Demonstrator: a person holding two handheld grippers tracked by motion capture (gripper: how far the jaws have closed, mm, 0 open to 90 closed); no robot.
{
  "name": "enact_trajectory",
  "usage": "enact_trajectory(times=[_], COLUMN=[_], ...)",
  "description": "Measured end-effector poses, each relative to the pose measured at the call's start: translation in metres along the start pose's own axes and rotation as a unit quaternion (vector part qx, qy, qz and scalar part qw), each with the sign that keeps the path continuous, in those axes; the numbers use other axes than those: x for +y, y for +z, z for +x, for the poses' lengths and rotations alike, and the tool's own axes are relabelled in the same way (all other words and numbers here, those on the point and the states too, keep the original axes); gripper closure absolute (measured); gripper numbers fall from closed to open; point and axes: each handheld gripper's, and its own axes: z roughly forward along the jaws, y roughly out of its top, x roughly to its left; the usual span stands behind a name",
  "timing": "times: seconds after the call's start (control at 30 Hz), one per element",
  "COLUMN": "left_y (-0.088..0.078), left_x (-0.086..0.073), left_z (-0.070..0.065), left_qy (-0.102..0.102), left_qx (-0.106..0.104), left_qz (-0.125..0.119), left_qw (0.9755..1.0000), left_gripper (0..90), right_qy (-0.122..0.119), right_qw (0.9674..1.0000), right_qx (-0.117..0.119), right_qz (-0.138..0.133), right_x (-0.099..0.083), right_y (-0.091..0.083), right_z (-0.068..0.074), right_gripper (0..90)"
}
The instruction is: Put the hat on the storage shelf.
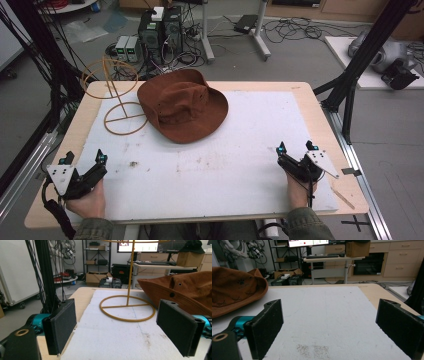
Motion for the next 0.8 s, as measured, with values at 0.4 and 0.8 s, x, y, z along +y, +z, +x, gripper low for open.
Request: enact_trajectory(times=[0.4,0.8], left_y=[0.000,-0.001], left_x=[0.000,-0.002], left_z=[-0.001,-0.001], left_qy=[-0.001,-0.007], left_qx=[-0.005,-0.009], left_qz=[0.002,0.011], left_qw=[1.0000,0.9999], left_gripper=[16.6,16.6], right_qy=[-0.001,0.001], right_qw=[1.0000,0.9995], right_qx=[0.001,0.031], right_qz=[-0.005,-0.007], right_x=[0.002,0.016], right_y=[-0.001,-0.002], right_z=[0.000,0.006], right_gripper=[6.8,6.8])
